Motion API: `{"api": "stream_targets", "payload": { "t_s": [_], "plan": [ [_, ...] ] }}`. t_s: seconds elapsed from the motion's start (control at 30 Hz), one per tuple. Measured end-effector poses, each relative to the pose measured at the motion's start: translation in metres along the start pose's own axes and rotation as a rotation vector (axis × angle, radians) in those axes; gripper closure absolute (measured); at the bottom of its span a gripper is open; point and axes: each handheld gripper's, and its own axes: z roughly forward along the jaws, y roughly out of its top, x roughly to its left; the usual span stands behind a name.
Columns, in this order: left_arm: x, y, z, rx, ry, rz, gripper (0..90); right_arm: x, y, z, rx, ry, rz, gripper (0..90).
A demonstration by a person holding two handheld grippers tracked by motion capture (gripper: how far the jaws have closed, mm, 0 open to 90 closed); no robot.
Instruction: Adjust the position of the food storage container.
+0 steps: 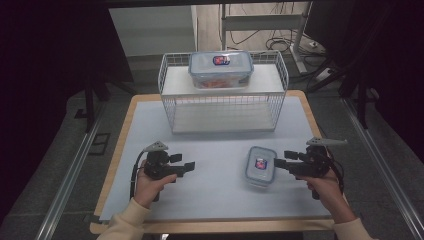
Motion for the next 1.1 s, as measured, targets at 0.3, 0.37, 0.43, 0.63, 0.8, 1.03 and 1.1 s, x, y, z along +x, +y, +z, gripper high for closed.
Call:
{"api": "stream_targets", "payload": {
  "t_s": [0.3,0.37,0.43,0.63,0.8,1.03,1.1],
  "plan": [
    [0.006,-0.006,0.000,0.011,0.014,-0.015,26.7,-0.012,-0.018,-0.016,0.039,-0.023,0.018,46.3],
    [0.007,-0.007,0.000,0.016,0.016,-0.016,26.7,-0.015,-0.022,-0.021,0.045,-0.029,0.011,53.6],
    [0.008,-0.009,0.000,0.020,0.019,-0.020,26.8,-0.016,-0.024,-0.022,0.056,-0.024,-0.004,59.9],
    [0.010,-0.013,0.002,0.030,0.022,-0.030,26.8,-0.017,-0.029,-0.016,0.137,-0.020,-0.069,81.8],
    [0.009,-0.013,0.002,0.032,0.018,-0.027,26.8,-0.018,-0.033,-0.010,0.172,-0.023,-0.087,88.2],
    [0.010,-0.016,0.006,0.043,0.009,-0.039,26.9,-0.008,-0.042,0.011,0.264,-0.021,-0.157,89.1],
    [0.010,-0.016,0.006,0.043,0.009,-0.039,27.0,-0.007,-0.042,0.014,0.273,-0.022,-0.164,89.1]
  ]
}}
